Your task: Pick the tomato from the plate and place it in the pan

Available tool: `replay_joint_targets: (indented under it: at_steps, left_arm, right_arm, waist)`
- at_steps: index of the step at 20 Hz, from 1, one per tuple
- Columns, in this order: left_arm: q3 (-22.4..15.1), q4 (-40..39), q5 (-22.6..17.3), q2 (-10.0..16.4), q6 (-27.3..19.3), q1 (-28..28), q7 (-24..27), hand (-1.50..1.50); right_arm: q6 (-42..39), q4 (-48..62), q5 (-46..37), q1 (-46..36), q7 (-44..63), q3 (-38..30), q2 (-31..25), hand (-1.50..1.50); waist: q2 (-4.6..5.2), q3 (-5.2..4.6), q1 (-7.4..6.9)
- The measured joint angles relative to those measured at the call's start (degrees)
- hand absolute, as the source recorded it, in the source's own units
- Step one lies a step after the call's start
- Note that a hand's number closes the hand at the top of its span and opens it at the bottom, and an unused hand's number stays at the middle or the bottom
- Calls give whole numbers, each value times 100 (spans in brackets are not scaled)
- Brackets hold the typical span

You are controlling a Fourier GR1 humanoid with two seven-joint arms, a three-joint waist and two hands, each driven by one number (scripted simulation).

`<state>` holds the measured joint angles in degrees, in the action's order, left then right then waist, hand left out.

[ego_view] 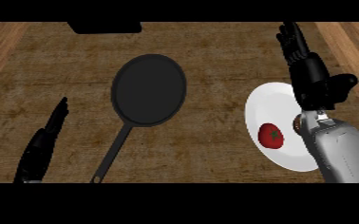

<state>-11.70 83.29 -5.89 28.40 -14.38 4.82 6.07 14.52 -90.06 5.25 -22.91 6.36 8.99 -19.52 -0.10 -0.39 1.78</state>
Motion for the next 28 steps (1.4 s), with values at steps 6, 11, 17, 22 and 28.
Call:
replay_joint_targets:
  at_steps: [6,11,17,22,28]
  left_arm:
    - [70,136,39,2,-25,-48,-268,0]
    - [85,217,-39,-46,-65,111,-436,0]
    - [-40,422,25,-114,-88,31,-790,0]
    - [-106,536,109,-155,-81,-39,-971,0]
    - [-100,643,152,-188,24,-198,-1197,0]
  right_arm:
    - [766,99,446,675,-110,-1106,266,-150]
    - [1880,649,66,1747,544,-1726,196,-150]
    - [2079,-84,-471,3357,1592,-1434,-123,-150]
    - [1372,-1050,-710,4037,2685,-1190,-1016,-150]
    - [301,-1874,-278,3852,3835,-1207,-1791,-150]
  waist:
    - [0,45,-32]
    - [-7,32,182]
    - [-26,22,109]
    - [-13,22,-17]
    - [0,29,-138]
